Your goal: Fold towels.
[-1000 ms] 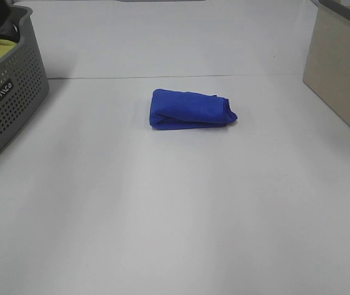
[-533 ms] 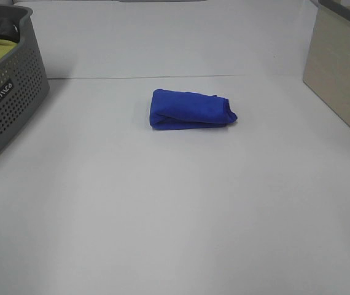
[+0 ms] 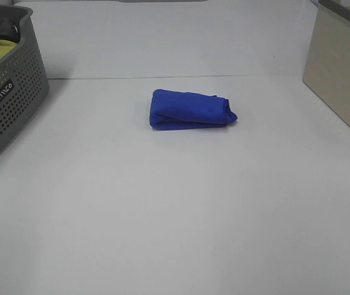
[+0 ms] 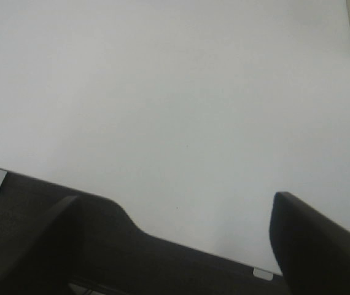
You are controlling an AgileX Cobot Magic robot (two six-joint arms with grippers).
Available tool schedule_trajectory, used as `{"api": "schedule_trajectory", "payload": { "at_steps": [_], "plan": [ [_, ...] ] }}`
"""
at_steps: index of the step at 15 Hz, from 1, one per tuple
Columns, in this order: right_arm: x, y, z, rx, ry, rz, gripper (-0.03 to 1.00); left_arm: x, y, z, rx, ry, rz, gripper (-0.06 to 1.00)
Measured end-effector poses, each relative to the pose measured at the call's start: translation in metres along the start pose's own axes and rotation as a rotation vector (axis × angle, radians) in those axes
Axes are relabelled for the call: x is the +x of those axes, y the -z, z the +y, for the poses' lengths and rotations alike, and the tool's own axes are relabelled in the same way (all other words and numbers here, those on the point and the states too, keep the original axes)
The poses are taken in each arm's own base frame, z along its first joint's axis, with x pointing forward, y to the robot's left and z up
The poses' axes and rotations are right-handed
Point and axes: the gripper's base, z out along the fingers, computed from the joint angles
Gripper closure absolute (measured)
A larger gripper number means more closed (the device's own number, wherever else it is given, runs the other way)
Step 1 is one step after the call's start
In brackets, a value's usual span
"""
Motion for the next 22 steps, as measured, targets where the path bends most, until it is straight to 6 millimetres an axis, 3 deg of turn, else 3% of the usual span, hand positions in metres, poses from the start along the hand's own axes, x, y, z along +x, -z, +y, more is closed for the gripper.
{"api": "schedule_trajectory", "payload": {
  "at_steps": [3,6,18,22],
  "plan": [
    [0.022,-0.004,-0.001,0.025,0.046,-0.076,0.19,0.005,-0.017,-0.001,0.015,-0.029,0.000,0.25],
    [0.024,-0.006,-0.002,0.035,0.056,-0.116,0.19,0.010,-0.031,-0.004,0.047,-0.068,-0.014,0.25],
    [0.024,-0.006,-0.002,0.042,0.059,-0.125,0.19,0.009,-0.032,-0.004,0.048,-0.084,-0.025,0.25],
    [0.024,-0.006,-0.002,0.042,0.059,-0.125,0.19,0.010,-0.031,-0.001,-0.090,0.015,-0.026,0.25]
  ]
}}
